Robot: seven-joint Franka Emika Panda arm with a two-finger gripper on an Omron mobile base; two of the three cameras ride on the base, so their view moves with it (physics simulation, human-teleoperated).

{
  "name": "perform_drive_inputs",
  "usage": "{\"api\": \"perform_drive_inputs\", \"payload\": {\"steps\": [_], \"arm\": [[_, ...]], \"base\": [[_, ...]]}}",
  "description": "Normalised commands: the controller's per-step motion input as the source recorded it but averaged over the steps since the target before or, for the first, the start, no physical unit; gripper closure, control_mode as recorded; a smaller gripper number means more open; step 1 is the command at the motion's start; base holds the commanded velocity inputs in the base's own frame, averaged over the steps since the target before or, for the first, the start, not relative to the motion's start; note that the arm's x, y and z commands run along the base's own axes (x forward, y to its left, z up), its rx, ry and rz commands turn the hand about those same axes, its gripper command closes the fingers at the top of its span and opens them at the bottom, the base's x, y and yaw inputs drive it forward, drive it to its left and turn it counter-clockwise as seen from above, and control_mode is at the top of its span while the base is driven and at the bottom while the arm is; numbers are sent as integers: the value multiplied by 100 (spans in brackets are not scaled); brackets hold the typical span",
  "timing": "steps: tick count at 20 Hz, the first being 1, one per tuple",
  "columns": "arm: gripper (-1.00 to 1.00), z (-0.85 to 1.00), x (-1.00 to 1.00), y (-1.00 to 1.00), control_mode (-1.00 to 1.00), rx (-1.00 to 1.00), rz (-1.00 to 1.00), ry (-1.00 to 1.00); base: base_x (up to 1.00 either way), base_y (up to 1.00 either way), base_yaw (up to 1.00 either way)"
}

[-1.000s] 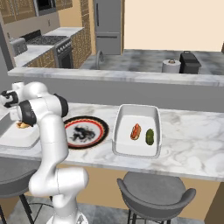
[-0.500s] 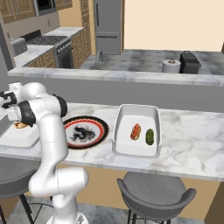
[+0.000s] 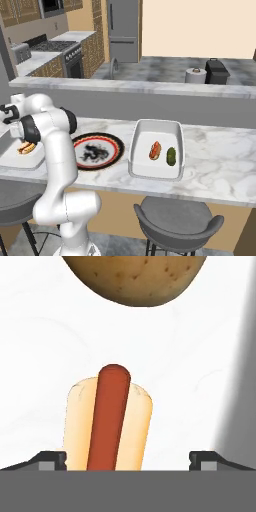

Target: Place one cooked food and one vegetable from the large plate to each tupperware container.

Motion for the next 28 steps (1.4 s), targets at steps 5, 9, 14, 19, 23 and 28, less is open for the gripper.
{"api": "perform_drive_inputs", "payload": {"steps": [5,9,14,19,23,28], "arm": [[-100,12,0,-17,-100,0,0,0],[-100,76,-16,-22,-100,0,0,-6],[-100,100,-49,-5,-100,0,3,-16],[-100,33,-66,-84,-100,0,1,-23],[-100,7,-61,-100,-100,2,0,-17],[-100,34,-16,-97,-100,1,0,-3]], "base": [[0,0,0],[0,0,0],[0,0,0],[0,0,0],[0,0,0],[0,0,0]]}}
